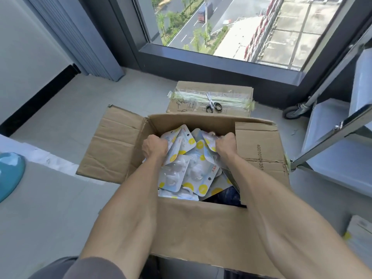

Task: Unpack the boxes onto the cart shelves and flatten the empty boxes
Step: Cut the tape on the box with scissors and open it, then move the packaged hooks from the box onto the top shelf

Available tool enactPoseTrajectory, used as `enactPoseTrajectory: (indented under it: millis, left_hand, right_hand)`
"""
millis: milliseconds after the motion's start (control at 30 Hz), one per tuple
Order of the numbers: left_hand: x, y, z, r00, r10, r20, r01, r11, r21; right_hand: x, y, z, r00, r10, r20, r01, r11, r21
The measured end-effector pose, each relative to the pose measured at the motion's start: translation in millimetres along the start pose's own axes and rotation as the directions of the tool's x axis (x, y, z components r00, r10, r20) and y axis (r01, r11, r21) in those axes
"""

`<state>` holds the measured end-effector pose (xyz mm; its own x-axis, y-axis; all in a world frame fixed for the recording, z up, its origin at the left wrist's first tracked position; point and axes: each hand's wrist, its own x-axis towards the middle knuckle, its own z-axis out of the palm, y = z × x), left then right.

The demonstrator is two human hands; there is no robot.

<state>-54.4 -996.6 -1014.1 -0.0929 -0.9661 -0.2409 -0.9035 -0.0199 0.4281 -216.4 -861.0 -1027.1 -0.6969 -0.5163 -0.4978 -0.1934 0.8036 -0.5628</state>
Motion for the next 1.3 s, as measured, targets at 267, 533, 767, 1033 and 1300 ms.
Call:
enactPoseTrajectory:
  millis: [267,533,767,1033,1300]
  left_hand:
    - [-80.8,21.4,-11.5,0.986,0.158,0.061,-0.164,0.980,0.112]
    - [-189.7,64.0,-61.2,0.836,0.546,-0.049,-0.535,0.832,0.144]
    - [-279.8,110.3,-36.0,0.703,0.711,-0.009,-0.705,0.699,0.120]
    - [-409.6,137.0,53.1,0.473,0.859,0.194,-0.881,0.464,0.091]
    - [-474.3,217.9,114.5,0.177,0.952,0.248,-0.984,0.178,0.022]
  right_hand:
    - [-76.3,8.3,-44.0,0.975,-0.137,-0.178,0.133,0.991,-0.032]
    - [-191.9,56.4,-114.4,0.871,-0.069,-0.487,0.164,0.974,0.155]
    - [-234.4,137.5,-156.8,0.733,0.183,-0.655,0.096,0.926,0.365]
    - [-283.7,263.3,-168.5,0.617,0.301,-0.727,-0.023,0.931,0.365]
    - [-289.5,378.0,-243.2,0.418,0.390,-0.820,-0.222,0.920,0.324]
